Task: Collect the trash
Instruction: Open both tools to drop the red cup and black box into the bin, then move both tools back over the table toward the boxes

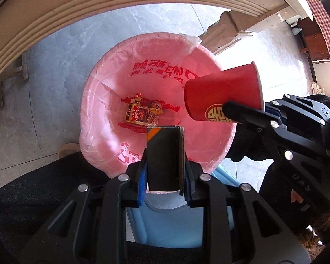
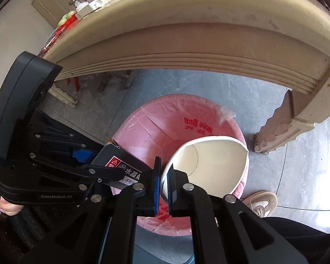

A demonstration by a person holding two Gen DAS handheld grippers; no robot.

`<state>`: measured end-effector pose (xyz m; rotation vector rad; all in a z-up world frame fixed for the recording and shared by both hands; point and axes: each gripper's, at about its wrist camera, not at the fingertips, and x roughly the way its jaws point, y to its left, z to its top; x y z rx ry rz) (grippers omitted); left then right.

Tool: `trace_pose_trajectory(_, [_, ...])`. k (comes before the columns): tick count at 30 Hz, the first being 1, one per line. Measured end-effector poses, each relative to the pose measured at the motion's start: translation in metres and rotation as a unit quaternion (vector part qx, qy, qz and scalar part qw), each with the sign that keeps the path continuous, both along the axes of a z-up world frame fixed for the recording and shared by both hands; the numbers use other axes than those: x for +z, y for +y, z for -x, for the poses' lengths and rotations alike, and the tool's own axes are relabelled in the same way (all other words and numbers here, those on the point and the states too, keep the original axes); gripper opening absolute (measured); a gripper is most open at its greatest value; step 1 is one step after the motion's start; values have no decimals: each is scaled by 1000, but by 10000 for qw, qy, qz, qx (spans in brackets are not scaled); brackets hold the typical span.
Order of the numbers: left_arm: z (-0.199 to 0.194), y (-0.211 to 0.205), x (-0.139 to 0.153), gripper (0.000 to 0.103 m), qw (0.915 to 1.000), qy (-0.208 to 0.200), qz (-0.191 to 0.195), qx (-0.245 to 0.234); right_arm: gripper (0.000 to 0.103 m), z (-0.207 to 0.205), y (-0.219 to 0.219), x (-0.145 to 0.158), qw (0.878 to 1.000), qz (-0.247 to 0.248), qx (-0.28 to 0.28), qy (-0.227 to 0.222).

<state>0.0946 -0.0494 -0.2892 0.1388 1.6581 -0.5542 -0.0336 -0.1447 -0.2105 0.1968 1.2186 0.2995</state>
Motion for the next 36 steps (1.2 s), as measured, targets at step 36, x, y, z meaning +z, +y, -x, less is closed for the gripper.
trace_pose_trajectory(36, [-26,0,-49,64,9964,520,-468,474,46,-16,-8,-41,9984,223,-60,517])
